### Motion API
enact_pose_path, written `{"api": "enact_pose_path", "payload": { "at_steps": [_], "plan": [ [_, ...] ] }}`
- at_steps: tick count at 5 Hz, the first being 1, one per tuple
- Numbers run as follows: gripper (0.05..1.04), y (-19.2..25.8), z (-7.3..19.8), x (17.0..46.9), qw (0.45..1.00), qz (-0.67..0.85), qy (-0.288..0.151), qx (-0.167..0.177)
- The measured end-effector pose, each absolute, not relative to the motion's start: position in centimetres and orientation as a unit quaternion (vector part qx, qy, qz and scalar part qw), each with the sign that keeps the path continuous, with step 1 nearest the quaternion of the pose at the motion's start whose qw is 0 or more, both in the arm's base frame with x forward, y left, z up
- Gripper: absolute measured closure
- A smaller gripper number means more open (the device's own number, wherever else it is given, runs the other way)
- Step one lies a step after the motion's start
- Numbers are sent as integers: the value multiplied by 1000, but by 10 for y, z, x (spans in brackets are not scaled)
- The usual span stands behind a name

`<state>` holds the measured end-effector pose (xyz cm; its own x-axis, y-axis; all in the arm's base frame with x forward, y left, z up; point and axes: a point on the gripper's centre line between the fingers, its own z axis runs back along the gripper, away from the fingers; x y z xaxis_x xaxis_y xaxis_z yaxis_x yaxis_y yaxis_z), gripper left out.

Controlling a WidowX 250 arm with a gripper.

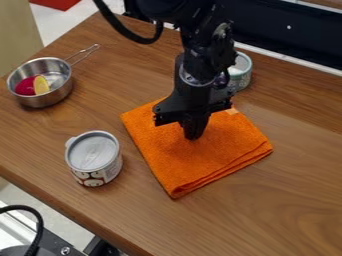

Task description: Moved the orange cloth to the upper right side of the table

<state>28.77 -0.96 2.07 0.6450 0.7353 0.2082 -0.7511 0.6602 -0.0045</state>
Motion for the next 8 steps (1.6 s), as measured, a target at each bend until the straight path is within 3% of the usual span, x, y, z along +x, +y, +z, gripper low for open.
{"api": "enact_pose_path", "payload": {
  "at_steps": [3,5,8],
  "plan": [
    [1031,-20,9,285,909,403,-92,44],
    [1031,-53,8,267,920,383,-67,42],
    [1031,-103,18,275,864,497,-64,39]
  ]
}}
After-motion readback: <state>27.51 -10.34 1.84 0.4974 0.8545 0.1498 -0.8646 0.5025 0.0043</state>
